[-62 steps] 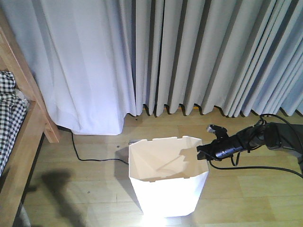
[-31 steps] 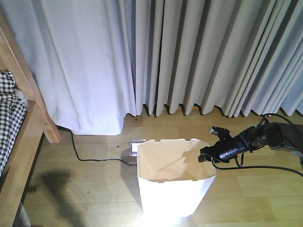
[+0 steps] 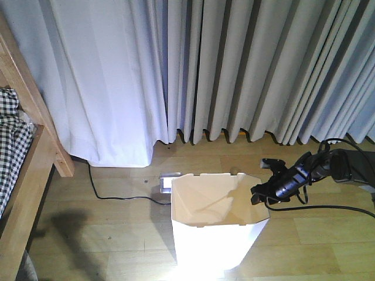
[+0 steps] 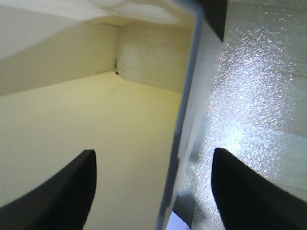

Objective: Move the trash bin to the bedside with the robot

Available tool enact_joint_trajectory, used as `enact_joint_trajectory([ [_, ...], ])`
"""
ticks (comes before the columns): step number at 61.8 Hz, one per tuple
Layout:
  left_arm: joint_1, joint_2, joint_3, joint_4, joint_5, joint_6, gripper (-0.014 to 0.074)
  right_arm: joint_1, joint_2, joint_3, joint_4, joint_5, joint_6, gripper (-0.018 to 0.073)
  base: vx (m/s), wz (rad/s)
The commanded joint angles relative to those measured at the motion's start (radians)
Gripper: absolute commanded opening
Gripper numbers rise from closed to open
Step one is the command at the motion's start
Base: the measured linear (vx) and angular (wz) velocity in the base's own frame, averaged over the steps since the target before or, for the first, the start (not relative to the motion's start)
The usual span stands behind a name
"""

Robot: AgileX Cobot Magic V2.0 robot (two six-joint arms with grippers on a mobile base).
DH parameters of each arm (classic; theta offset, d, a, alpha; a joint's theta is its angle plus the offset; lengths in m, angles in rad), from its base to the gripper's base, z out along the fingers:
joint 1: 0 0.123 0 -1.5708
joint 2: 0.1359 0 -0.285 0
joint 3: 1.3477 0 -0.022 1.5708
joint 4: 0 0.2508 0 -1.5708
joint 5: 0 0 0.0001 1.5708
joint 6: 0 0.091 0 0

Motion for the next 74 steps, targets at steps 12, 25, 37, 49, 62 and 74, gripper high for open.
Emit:
enact_joint_trajectory([
  [12,-0.006,-0.009,0.028,-0.004,-0.074,-0.008,-0.0006,-0.003,-0.077,-0.017,-0.02,0.103,0.009,0.0489,0.0,0.0],
  [25,-0.006,-0.009,0.028,-0.004,-0.074,-0.008,-0.0006,-0.014,-0.094,-0.017,-0.029,0.119,0.057,0.0489,0.0,0.0],
  [37,-0.006,-0.009,0.028,-0.004,-0.074,-0.008,-0.0006,-0.036,-0.166,0.049,-0.131,0.032,0.223,0.0489,0.0,0.0],
  [49,-0.006,-0.009,0.028,-0.004,-0.074,-0.008,-0.0006,-0.022,-0.332,0.322,-0.228,-0.225,0.337,0.0489,0.0,0.0],
  [62,-0.006,-0.009,0.028,-0.004,-0.074,-0.008,-0.0006,-0.022,-0.577,0.65,-0.239,-0.414,0.338,0.0489,0.0,0.0],
  [74,-0.006,-0.009,0.028,-0.004,-0.074,-0.008,-0.0006,-0.022,-0.877,0.872,-0.301,-0.438,0.339,0.0489,0.0,0.0],
])
